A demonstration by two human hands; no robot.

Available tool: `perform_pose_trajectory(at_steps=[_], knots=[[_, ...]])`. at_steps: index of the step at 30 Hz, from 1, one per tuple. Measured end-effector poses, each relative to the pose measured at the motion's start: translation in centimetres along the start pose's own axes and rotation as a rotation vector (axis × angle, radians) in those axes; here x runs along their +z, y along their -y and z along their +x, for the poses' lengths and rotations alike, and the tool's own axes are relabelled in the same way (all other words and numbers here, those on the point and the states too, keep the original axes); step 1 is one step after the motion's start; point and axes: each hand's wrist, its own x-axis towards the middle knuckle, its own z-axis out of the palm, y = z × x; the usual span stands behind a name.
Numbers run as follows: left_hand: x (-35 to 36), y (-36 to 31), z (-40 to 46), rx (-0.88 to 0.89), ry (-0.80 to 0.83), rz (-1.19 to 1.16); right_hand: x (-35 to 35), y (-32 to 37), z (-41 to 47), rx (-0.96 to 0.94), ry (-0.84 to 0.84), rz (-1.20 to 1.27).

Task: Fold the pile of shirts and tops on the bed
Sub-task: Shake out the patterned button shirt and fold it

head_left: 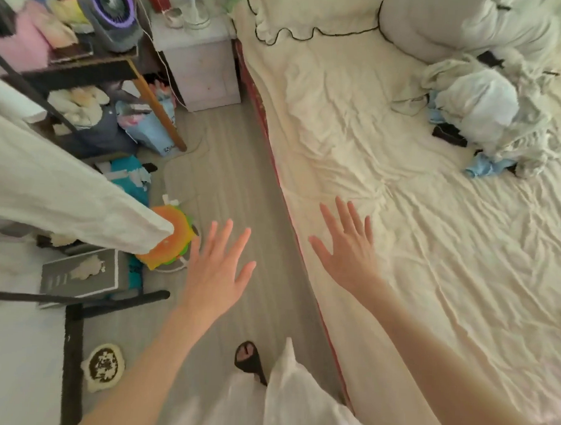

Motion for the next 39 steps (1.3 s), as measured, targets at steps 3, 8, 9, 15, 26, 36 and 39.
perform_pose_trajectory(at_steps=[3, 8, 9, 15, 26, 36, 39], knots=[[-2.0, 0.8, 5.5, 0.096, -0.020, -0.010, -1.2, 0.3, 2.9, 0.091, -0.057, 0.006], [-2.4, -0.8, 14.2, 0.256, 0.080, -0.031, -2.0, -2.2, 7.5, 0.257, -0.099, -0.007], [-2.2, -1.1, 16.1, 0.276, 0.103, -0.027, -2.1, -3.0, 8.8, 0.286, -0.098, -0.005], [-2.1, -3.6, 29.7, 0.321, 0.195, 0.008, -3.0, -9.7, 19.9, 0.380, -0.060, -0.011], [1.2, -10.4, 54.4, 0.428, 0.420, 0.027, -4.2, -22.6, 37.8, 0.601, 0.014, 0.013], [12.7, -13.4, 75.0, 0.579, 0.391, 0.153, 3.9, -36.2, 53.7, 0.717, 0.104, -0.040], [16.7, -12.4, 80.0, 0.631, 0.366, 0.175, 6.4, -40.1, 58.4, 0.785, 0.014, 0.001]])
